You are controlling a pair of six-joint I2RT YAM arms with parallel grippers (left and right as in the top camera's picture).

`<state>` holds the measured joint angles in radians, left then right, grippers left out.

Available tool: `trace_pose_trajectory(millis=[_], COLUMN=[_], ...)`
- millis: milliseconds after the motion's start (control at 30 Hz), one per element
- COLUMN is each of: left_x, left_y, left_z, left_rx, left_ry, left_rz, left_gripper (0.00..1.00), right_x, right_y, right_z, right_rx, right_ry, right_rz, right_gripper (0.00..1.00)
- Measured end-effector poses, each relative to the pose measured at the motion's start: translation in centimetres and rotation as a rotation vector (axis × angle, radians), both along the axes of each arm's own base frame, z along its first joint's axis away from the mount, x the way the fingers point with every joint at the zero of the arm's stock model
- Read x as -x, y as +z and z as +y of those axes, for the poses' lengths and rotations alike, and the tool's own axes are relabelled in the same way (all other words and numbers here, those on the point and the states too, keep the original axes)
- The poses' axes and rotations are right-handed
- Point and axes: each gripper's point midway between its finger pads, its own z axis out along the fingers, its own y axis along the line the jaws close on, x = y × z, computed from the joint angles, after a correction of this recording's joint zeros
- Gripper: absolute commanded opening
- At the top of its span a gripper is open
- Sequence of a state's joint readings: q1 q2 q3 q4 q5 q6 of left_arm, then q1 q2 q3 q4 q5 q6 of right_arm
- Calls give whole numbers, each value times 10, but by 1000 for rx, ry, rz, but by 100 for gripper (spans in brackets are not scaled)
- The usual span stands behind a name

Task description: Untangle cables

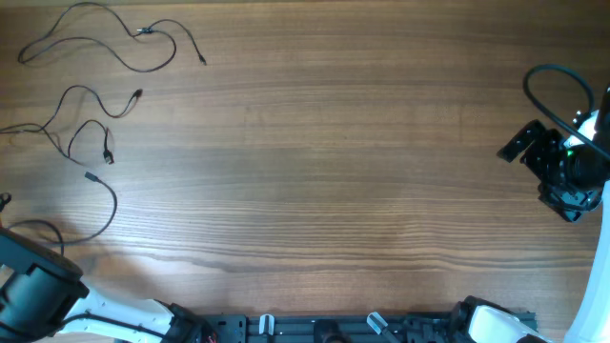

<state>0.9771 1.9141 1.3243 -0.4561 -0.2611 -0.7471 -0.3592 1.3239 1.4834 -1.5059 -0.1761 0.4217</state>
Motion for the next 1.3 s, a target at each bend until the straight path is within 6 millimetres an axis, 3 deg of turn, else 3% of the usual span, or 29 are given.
trace_pose_trajectory(millis=[33, 67, 267, 467, 633, 667, 700, 733, 767, 933, 1033, 1100, 1167, 1233, 1267, 1300], left_x=[-6, -12, -61, -133, -140, -137, -131, -124, -113, -53, -46, -52, -68, -87, -91, -92], left_y=[2, 3, 9, 26, 27, 26, 23, 21, 16, -3, -5, 12, 61, 125, 146, 166], left_z=[2, 3, -10, -45, -52, -51, -49, -47, -45, -32, -37, -43, -56, -87, -106, -140], left_rx=[-8, -6, 42, -26, -23, -15, -4, 8, 35, 139, 168, 142, 72, 24, 36, 89], left_ry=[-13, -30, -174, -420, -443, -439, -426, -412, -394, -264, -255, -276, -341, -429, -461, -510], left_rz=[-28, -54, -251, -294, -295, -292, -284, -274, -254, -180, -162, -176, -253, -406, -467, -519], left_gripper=[5, 4, 4, 4, 5, 17, 47, 67, 99, 100, 100, 100, 100, 100, 100, 100], right_x=[0, 0, 1, 2, 2, 2, 2, 2, 2, 3, 2, 1, 0, 3, 3, 3], right_y=[0, 0, 0, 0, 0, 0, 0, -1, -1, -1, 0, 0, 1, 2, 3, 3], right_z=[0, 0, 0, 1, 1, 1, 1, 1, 1, 1, 3, 7, 12, 21, 23, 26], right_rx=[0, 0, -1, -3, -3, -3, -3, -3, -4, -4, -17, -37, -60, -99, -107, -115], right_ry=[0, 0, 0, 0, 0, 0, 0, 0, 0, 0, 3, 8, 28, 85, 105, 122], right_rz=[0, 0, 3, 9, 9, 9, 9, 9, 10, 11, 7, -1, -8, -13, -16, -21], right_gripper=[100, 100, 100, 100, 100, 100, 100, 100, 100, 100, 100, 100, 100, 100, 100, 100])
